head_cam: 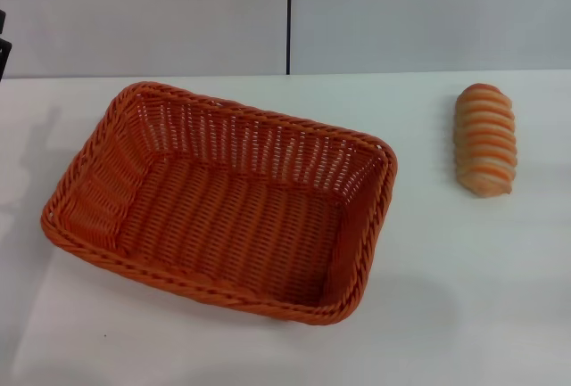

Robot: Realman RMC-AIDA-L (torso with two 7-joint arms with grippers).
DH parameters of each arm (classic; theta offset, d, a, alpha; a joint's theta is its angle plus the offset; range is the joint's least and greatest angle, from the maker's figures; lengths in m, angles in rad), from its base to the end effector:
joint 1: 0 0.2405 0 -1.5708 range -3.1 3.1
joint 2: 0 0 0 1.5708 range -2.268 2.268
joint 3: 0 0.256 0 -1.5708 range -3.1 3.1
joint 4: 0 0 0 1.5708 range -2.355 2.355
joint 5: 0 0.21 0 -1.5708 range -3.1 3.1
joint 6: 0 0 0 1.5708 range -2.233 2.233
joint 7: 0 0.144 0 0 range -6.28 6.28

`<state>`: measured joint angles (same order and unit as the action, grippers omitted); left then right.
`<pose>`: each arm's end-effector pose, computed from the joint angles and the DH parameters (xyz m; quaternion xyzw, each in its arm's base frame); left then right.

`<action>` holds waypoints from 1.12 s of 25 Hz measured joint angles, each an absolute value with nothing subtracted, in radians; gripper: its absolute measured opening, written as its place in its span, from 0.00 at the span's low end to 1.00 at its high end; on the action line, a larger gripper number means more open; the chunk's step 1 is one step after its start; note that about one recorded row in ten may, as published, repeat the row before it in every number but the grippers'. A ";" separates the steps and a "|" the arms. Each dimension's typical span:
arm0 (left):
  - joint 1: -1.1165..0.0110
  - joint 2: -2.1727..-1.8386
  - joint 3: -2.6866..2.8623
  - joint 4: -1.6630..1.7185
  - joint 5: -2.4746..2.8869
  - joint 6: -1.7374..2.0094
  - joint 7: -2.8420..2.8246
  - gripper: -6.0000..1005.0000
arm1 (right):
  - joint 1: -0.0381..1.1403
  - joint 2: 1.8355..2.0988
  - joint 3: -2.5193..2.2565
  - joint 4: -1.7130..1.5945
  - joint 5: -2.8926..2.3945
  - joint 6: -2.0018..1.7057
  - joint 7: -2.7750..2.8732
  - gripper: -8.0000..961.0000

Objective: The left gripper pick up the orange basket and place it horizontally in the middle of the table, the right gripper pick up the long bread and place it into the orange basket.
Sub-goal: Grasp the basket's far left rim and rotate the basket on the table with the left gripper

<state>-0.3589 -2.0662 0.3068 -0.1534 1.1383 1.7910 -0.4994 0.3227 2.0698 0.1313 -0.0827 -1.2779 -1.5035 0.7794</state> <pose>-0.3136 0.2575 0.0227 -0.5932 -0.2142 -0.5406 0.5568 0.3868 0.2649 0.0825 -0.4750 0.3201 0.5032 0.6471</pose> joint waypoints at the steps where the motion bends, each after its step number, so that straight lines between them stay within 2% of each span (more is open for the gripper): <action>1: -0.359 -2.066 0.307 -0.153 1.138 1.791 -0.499 0.81 | 0.323 2.069 0.130 -0.083 -1.278 -1.500 0.780 0.83; 17: -0.331 -2.061 0.413 0.055 1.138 1.790 -0.747 0.80 | 0.326 2.069 0.045 -0.098 -1.279 -1.508 0.782 0.83; 23: -0.340 -2.054 0.575 0.301 1.139 1.699 -1.015 0.80 | 0.327 2.069 0.042 -0.098 -1.279 -1.503 0.782 0.83; 28: -0.334 -2.031 0.744 0.534 1.179 1.553 -1.259 0.80 | 0.324 2.069 0.041 -0.098 -1.280 -1.500 0.782 0.83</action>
<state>-0.3341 -2.0311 0.7440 0.5339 1.1795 1.5531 -1.2593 0.3238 2.0693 0.0413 -0.0982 -1.2795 -1.5004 0.7823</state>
